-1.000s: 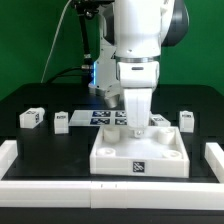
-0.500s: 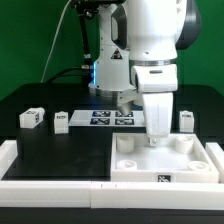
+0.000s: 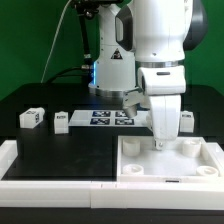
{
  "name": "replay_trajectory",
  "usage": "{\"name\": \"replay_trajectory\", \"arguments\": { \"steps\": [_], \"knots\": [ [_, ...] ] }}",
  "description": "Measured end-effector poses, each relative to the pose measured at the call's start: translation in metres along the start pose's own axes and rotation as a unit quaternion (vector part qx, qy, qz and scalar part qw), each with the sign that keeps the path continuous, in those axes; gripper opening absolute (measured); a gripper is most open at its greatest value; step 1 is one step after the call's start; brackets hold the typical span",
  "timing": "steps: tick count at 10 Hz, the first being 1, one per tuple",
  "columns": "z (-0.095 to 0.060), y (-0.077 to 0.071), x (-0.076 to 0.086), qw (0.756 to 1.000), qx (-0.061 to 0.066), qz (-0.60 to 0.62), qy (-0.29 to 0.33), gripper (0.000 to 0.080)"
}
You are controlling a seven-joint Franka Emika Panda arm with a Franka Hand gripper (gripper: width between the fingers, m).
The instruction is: Assemble one leg
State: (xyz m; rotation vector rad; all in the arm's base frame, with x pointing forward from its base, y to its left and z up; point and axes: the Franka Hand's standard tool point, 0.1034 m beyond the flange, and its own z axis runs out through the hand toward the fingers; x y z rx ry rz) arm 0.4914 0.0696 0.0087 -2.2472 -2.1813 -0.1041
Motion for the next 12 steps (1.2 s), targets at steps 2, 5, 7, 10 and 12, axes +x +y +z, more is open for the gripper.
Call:
{"name": "replay_trajectory", "arguments": {
  "steps": [2, 5, 7, 10, 12],
  "knots": [
    [0.000, 0.000, 0.000, 1.000, 0.000, 0.000, 0.000, 0.0059],
    [0.000, 0.000, -0.001, 1.000, 0.000, 0.001, 0.000, 0.0276],
    [0.000, 0.000, -0.001, 1.000, 0.000, 0.001, 0.000, 0.0601],
    [0.000, 0.000, -0.002, 1.000, 0.000, 0.002, 0.000, 0.0647],
    [-0.011, -0.006, -0.002, 0.999, -0.011, 0.037, 0.001, 0.0649]
  ]
}}
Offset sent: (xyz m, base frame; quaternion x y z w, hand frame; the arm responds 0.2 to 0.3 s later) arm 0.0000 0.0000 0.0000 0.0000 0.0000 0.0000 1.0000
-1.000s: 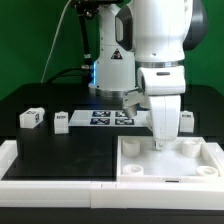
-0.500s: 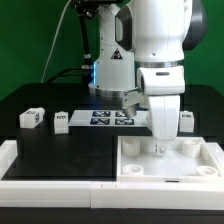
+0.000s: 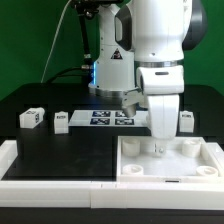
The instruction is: Assemble one leg
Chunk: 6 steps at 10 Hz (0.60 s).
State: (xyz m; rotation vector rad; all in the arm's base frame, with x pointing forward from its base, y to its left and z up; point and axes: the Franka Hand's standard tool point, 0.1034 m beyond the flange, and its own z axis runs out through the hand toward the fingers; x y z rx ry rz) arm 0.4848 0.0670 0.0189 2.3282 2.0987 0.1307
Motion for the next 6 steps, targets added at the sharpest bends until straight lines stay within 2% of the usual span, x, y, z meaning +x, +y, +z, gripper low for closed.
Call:
{"name": "replay_trajectory", "arguments": {
  "steps": [2, 3, 4, 6],
  "knots": [
    [-0.028, -0.017, 0.001, 0.999, -0.010, 0.047, -0.004, 0.0649],
    [-0.038, -0.026, 0.001, 0.997, -0.014, 0.070, -0.006, 0.0649],
    [-0.042, -0.031, 0.002, 0.995, -0.013, 0.097, -0.007, 0.0649],
    [-0.040, -0.031, 0.001, 0.993, -0.012, 0.114, -0.007, 0.0649]
  ]
}}
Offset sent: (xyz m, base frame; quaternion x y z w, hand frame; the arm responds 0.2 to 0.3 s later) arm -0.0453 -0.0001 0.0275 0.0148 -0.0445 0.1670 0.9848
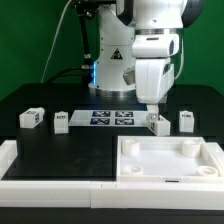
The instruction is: Assemble one leg
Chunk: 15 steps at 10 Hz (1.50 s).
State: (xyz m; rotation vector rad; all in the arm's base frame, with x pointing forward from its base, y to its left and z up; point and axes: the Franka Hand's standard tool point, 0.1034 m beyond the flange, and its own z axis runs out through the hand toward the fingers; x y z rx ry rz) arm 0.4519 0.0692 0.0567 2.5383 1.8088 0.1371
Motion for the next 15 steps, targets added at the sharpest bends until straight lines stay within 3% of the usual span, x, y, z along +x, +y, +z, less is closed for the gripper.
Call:
{"name": "replay_trajectory", "arguments": {
  "steps": [4, 5, 6, 10, 12, 13, 14, 15],
  "knots": [
    [0.000, -0.002, 0.001, 0.984, 0.001, 0.179, 0.004, 0.0649],
    [0.002, -0.011, -0.001, 0.961, -0.001, 0.276, 0.013, 0.0649],
    [0.004, -0.026, -0.001, 0.926, 0.008, 0.378, 0.009, 0.0649],
    [0.006, -0.047, 0.026, 0.792, 0.026, 0.610, 0.006, 0.0649],
    [0.006, -0.050, 0.033, 0.758, 0.030, 0.651, 0.007, 0.0649],
    [0.006, -0.050, 0.032, 0.758, 0.031, 0.651, 0.005, 0.0649],
    [0.007, -0.051, 0.030, 0.765, 0.041, 0.643, -0.012, 0.0649],
    [0.006, -0.050, 0.031, 0.765, 0.040, 0.643, -0.009, 0.0649]
  ]
}}
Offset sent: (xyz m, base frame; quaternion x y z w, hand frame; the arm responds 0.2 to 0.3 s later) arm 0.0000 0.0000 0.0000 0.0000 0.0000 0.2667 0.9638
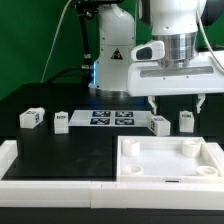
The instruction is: Assemble one leg
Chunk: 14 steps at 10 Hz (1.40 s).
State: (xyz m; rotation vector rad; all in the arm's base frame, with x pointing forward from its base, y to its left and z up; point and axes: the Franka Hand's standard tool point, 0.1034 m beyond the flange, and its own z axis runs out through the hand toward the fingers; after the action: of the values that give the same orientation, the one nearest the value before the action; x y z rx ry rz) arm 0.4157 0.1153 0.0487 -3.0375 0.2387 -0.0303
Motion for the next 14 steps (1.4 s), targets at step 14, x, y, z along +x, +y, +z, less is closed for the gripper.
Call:
{"name": "replay_trajectory", "arguments": {
  "steps": [14],
  "knots": [
    [0.029, -0.019, -0.063, 0.860, -0.050, 0.001, -0.507, 0.0649]
  ]
}}
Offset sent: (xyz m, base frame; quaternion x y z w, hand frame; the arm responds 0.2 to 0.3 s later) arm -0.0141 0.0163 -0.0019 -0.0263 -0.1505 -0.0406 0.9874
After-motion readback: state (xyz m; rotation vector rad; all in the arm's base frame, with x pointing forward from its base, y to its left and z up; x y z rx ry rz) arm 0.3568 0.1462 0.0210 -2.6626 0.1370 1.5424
